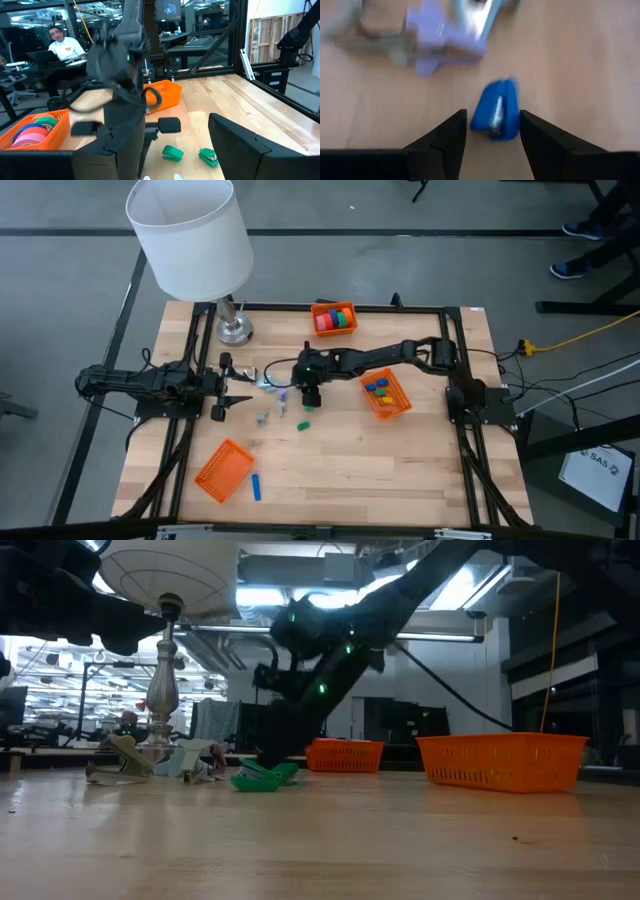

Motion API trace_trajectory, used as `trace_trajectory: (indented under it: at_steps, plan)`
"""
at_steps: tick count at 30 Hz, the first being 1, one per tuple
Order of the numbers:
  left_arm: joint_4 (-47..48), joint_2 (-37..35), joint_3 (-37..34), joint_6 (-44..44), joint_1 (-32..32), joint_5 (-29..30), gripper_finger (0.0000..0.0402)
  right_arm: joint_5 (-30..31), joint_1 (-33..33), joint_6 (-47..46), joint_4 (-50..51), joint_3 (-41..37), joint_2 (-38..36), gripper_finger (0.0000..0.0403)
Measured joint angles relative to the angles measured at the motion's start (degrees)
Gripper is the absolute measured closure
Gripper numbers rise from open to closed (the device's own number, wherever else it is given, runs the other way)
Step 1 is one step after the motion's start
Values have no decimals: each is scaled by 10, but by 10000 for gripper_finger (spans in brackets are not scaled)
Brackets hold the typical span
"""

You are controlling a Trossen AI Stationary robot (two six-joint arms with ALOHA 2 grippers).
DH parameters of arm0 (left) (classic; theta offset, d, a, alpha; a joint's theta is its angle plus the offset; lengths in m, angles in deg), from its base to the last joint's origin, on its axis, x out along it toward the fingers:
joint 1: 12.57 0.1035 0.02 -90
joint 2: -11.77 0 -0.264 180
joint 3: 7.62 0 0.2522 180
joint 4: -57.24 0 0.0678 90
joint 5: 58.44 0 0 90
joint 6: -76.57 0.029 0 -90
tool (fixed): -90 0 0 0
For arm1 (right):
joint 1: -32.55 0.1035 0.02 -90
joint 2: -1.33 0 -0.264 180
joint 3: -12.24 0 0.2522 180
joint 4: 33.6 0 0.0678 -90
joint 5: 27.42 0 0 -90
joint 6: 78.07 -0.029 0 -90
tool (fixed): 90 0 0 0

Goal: Pick and place Stapler, Stapler remover, tape
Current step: Put the blue stapler into the middle orange bin

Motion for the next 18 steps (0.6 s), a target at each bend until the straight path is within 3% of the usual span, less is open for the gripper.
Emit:
trace_trajectory:
  at_steps: [10, 18]
  plan:
    - [0, 0, 0, 0, 0, 0, 185, -31, 0, 5, -13, 0, 8, 226]
    - [0, 0, 0, 0, 0, 0, 187, -35, 1, 20, -16, 0, 9, 312]
